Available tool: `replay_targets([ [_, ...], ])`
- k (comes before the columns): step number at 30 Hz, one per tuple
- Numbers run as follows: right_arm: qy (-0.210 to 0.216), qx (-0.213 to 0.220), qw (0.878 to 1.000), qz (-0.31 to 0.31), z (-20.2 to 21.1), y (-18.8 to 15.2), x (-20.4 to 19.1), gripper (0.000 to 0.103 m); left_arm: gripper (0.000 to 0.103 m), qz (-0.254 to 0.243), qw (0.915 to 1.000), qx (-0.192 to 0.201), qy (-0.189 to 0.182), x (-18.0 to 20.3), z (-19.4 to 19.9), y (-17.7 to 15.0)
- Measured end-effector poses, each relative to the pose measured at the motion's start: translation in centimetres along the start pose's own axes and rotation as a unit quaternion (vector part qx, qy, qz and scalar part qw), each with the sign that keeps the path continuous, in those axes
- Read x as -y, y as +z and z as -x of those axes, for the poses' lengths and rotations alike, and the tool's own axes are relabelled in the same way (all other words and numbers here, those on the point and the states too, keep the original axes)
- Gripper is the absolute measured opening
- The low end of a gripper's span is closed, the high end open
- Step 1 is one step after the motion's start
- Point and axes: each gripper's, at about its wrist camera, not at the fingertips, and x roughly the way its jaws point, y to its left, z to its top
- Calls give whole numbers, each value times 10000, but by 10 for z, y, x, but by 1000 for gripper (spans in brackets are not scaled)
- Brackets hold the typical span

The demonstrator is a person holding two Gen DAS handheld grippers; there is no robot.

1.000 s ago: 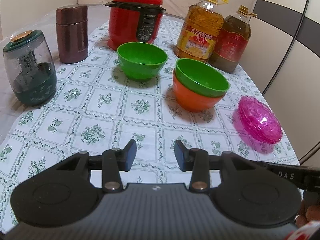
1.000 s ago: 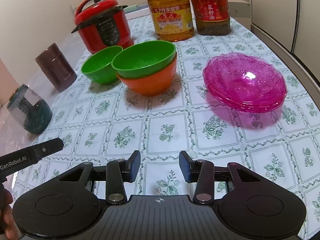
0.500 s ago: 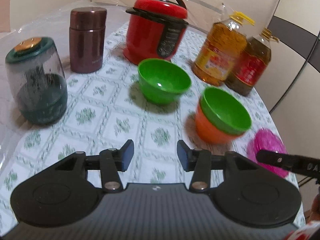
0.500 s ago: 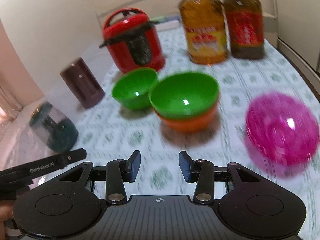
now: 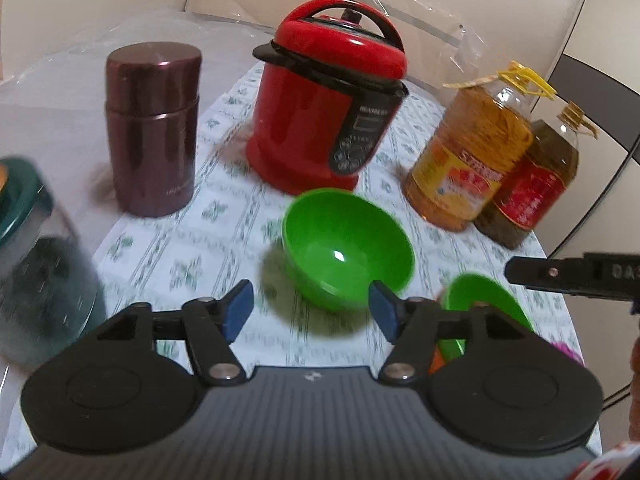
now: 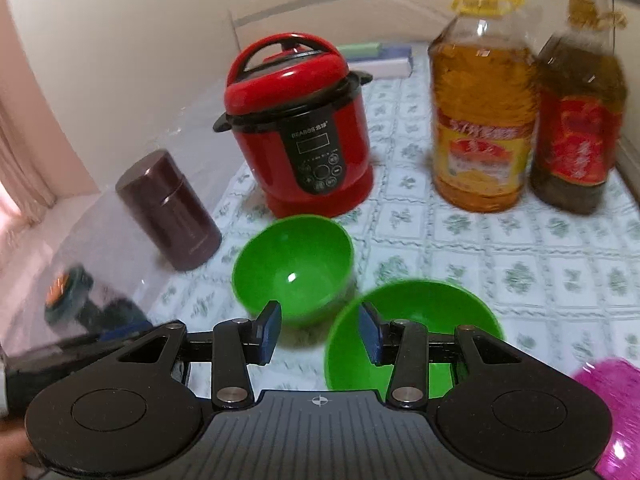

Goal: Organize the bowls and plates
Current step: 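Grasp the small green bowl rim with left tool while right tool grasps it too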

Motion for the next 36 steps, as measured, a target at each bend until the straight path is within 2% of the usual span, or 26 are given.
replay_targets([
  [4,-206,-175,9996,16,-39,36,13,43,62,175,9998,-72,-49,-8,-32,19],
  [7,-84,-381,9991,-151,-64,52,25,43,62,401,9991,-136,-45,-17,-56,27],
  [12,17,-807,9959,-419,-109,64,46,43,60,795,9955,-483,-199,-32,-98,30],
  [14,10,-939,9943,-498,-123,65,51,43,54,928,9935,-627,-205,-38,-110,29],
  [20,-92,-1305,9909,-321,-152,61,50,43,46,1014,9917,-754,-258,-47,-130,28],
  [24,-142,-1426,9895,-201,-164,57,46,43,36,1034,9907,-797,-376,-49,-136,29],
  [26,-219,-1468,9888,-132,-167,55,45,43,27,989,9910,-818,-383,-49,-137,30],
  [29,-209,-1511,9882,-130,-172,52,44,43,22,920,9915,-854,-349,-48,-139,30],
  [30,-198,-1527,9880,-138,-173,51,44,41,21,908,9915,-866,-344,-48,-140,30],
  [33,-183,-1566,9874,-165,-177,48,43,23,17,836,9919,-890,-340,-47,-140,30],
  [35,-209,-1551,9876,-160,-178,47,43,18,13,812,9920,-892,-369,-47,-140,30],
  [36,-229,-1543,9876,-152,-178,46,43,11,12,794,9920,-898,-390,-46,-140,30],
])
